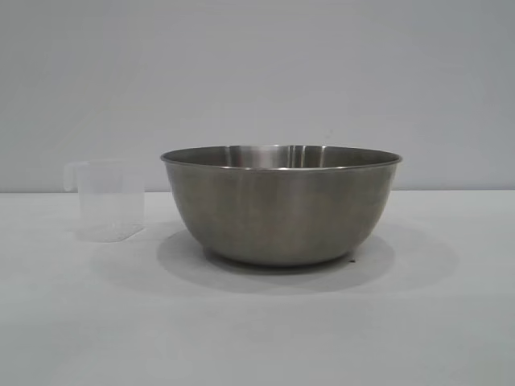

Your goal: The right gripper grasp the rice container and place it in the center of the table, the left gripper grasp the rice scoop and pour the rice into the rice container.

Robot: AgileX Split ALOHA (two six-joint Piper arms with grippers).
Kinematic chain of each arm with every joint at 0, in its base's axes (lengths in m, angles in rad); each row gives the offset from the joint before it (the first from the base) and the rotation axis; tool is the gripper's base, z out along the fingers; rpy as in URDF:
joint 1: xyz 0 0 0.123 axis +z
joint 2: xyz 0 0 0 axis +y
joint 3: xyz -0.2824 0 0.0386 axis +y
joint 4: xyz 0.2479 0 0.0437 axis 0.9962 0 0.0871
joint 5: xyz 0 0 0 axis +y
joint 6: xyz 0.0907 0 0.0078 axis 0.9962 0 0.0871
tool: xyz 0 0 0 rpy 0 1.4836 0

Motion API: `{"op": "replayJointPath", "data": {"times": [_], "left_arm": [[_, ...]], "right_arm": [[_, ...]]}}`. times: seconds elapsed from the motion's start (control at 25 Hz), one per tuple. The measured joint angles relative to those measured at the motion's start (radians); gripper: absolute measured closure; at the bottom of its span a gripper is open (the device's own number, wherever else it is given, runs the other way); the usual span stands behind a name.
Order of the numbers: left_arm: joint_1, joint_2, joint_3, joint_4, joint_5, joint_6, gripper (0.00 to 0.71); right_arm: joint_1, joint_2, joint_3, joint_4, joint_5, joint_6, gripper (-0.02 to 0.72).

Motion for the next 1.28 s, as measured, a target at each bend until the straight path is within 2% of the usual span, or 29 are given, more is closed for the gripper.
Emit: {"op": "replayJointPath", "data": {"times": [0.12, 0.16, 0.2, 0.56, 0.92, 1.28], "left_arm": [[0.000, -0.049, -0.001, 0.031, 0.016, 0.000, 0.211], [0.000, -0.061, -0.001, 0.036, 0.020, 0.000, 0.170], [0.000, -0.071, -0.001, 0.040, 0.024, 0.000, 0.186], [0.000, -0.111, 0.004, 0.052, 0.028, 0.000, 0.186], [0.000, -0.111, 0.171, 0.067, -0.033, 0.000, 0.186], [0.000, -0.111, 0.185, 0.094, -0.056, -0.019, 0.186]], "right_arm": [[0.000, 0.000, 0.000, 0.000, 0.000, 0.000, 0.232], [0.000, 0.000, 0.000, 0.000, 0.000, 0.000, 0.232], [0.000, 0.000, 0.000, 0.000, 0.000, 0.000, 0.232], [0.000, 0.000, 0.000, 0.000, 0.000, 0.000, 0.232], [0.000, 0.000, 0.000, 0.000, 0.000, 0.000, 0.232], [0.000, 0.000, 0.000, 0.000, 0.000, 0.000, 0.232]]}}
